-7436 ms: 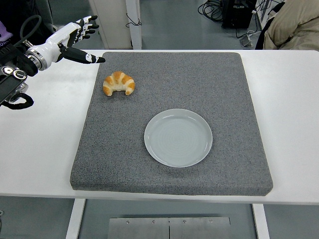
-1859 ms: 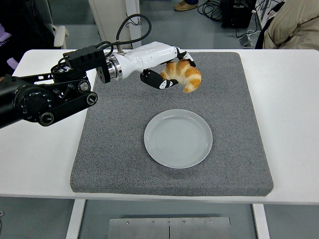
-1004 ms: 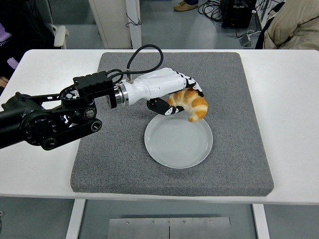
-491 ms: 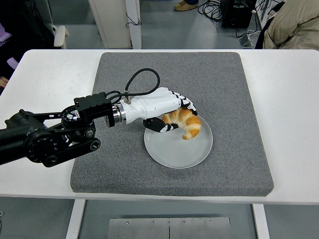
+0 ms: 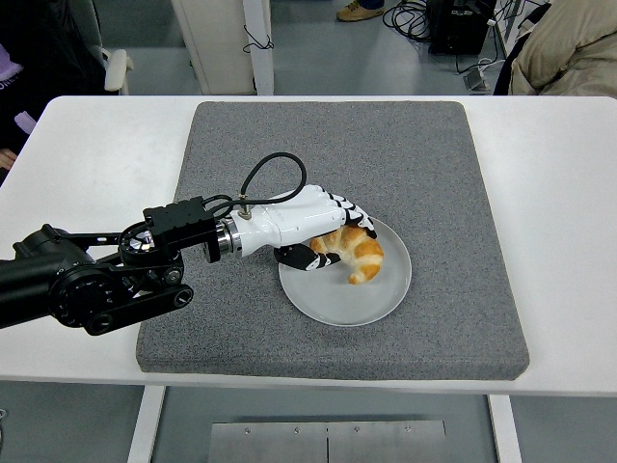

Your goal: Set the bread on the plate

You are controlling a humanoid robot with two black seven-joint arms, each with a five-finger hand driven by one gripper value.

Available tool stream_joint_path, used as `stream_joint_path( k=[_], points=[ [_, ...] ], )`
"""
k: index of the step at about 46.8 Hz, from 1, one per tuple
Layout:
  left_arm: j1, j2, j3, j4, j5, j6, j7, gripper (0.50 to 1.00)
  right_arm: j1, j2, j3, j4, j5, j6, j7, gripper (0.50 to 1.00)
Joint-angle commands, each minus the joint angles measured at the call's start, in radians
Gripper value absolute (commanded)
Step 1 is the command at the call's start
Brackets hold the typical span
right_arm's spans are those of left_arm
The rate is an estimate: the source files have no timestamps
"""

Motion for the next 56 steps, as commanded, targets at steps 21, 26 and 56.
stream_joint_path(
  k=[21,26,56],
  points=[
    [0.021,-0.005,0.000,0.000,0.000,0.000,0.000,0.500,0.000,0.000,0.000,0.000,0.000,0.001,0.000,1.000],
    [0.024,-0.005,0.000,0.000,0.003,0.000,0.000,0.500,0.000,0.000,0.000,0.000,0.000,0.001,0.000,1.000],
    [0.008,-0.002,0.011,0.003,-0.112,-0.013,-0.052,0.968,0.000,0.000,0.000,0.000,0.000,-0.001,0.000,1.000]
  ],
)
